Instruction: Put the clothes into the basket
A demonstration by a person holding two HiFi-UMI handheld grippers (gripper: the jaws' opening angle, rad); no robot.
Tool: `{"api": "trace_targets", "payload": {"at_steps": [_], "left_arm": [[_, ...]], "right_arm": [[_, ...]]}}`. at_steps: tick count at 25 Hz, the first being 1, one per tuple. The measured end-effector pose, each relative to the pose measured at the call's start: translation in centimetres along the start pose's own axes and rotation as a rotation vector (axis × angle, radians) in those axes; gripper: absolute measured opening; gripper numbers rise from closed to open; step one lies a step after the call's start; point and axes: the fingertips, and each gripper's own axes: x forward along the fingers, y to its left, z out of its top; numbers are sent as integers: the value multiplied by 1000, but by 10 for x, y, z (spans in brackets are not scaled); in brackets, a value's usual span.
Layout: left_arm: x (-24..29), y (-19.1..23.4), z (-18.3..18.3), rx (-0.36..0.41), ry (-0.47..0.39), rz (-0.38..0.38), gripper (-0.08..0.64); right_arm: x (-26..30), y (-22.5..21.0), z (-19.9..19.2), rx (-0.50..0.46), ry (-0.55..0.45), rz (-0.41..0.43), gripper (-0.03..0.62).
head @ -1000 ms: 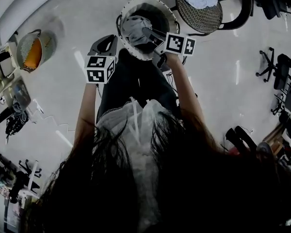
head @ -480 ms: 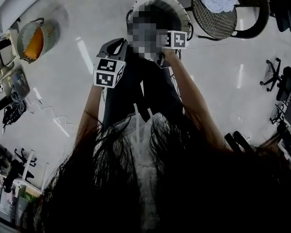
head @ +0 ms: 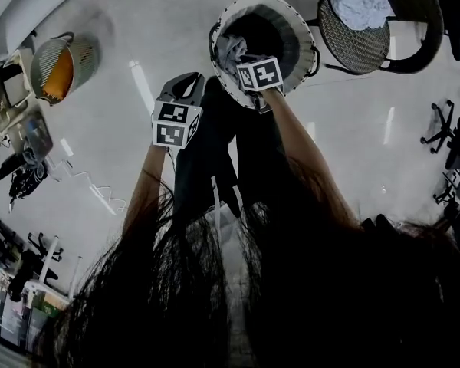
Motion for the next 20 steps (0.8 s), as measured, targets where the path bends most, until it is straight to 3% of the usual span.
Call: {"api": "trace_targets", "payload": {"at_steps": [1,2,7,12,20], "left_arm": [[1,3,0,-1,1,6,38],[0,6,1,-5,-1,12,38],[-5,9,2,-29,-7,24,38],[-8,5,-1,-7,4,15,38],[-8,-4,14,30,-12,-2,38]], "right_arm": [[3,2,1,-32,10,3,207],[4,4,2,-53,18,8,227],[1,8,9,-59,-1,28,227],[-8,12,17,-28,-49,51,227],[-49,16,41,34,-219,66,225]]}}
